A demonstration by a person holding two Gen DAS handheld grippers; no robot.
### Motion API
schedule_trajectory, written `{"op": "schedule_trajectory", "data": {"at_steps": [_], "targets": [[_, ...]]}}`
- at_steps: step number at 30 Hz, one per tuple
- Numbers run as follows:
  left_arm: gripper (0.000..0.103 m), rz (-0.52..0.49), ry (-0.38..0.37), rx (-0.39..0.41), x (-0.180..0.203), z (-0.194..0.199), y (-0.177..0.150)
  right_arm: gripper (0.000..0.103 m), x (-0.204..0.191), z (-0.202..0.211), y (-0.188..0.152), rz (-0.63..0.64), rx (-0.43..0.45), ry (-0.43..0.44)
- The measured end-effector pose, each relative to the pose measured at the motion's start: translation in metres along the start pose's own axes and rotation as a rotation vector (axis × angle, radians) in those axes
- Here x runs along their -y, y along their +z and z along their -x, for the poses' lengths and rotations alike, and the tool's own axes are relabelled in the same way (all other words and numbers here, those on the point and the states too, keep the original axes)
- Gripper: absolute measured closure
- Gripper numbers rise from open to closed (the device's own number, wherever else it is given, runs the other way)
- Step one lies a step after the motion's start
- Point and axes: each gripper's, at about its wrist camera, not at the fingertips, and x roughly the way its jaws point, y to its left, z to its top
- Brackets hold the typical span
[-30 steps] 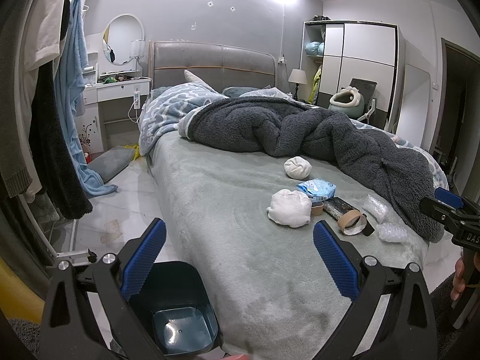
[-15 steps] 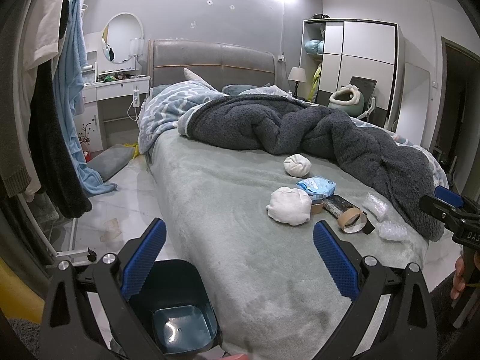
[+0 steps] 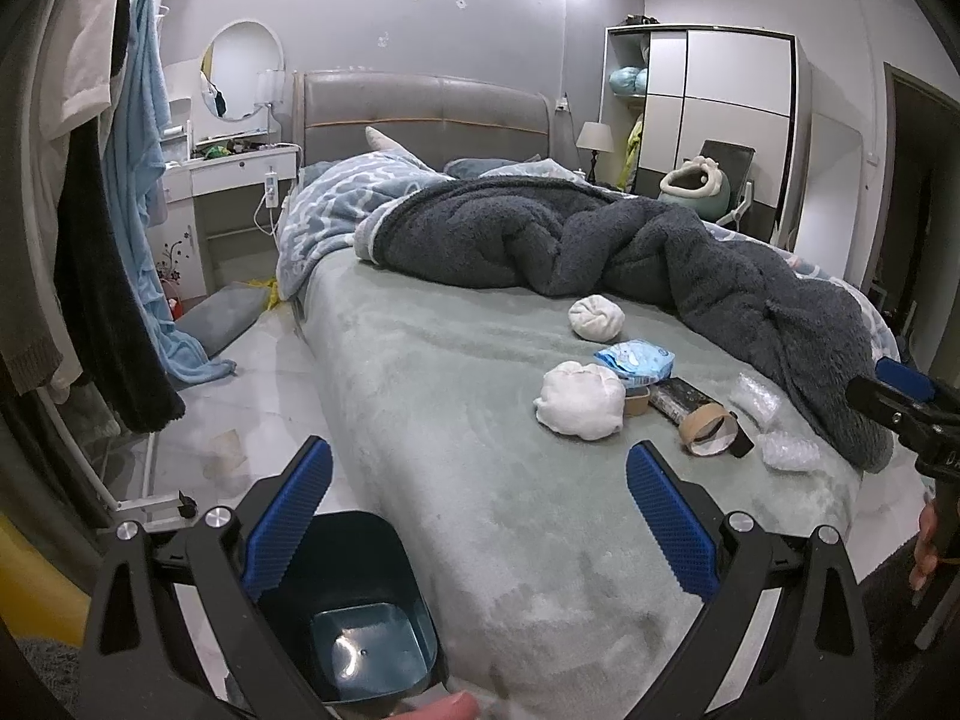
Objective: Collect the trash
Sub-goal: 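Grasp the white tissue ball with the left gripper while the right grasps bubble wrap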
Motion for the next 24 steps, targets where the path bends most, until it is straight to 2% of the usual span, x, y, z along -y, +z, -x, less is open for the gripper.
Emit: {"op": "schedule_trajectory", "data": {"at_steps": [3,7,10,16,21,24], "targets": [[0.003,-0.012,0.010,-0.002,0.000,0.000,0.001,0.003,0.004,-0.004,-0.003,-0.010,-0.015,-0.004],[0.003,0.005,-0.025,0.009,-0.001,0.002,0.003,0.003,0.011,-0.010,-0.005,-0.016,-0.032,0.003],[0.003,-0.040,-0.024,-0.022,0.005,-0.002,0.007,0.003,0.018,-0.018,-0.006,-0.005,-0.072,0.005],[0.003,-0.120,-0.077,-0.069,0.012,-0.014,0.015,0.003,0.038,-0.031,-0.010,-0.010,-0.143,-0.002],[0.004,-0.123,-0.113,-0.105,0.019,-0.029,0.019,0.003,0.053,-0.038,-0.015,-0.045,-0.184,-0.013],[0.004,-0.150,-0.160,-0.108,0.024,-0.038,0.022,0.003,0.060,-0.046,-0.021,-0.052,-0.210,-0.041]]}}
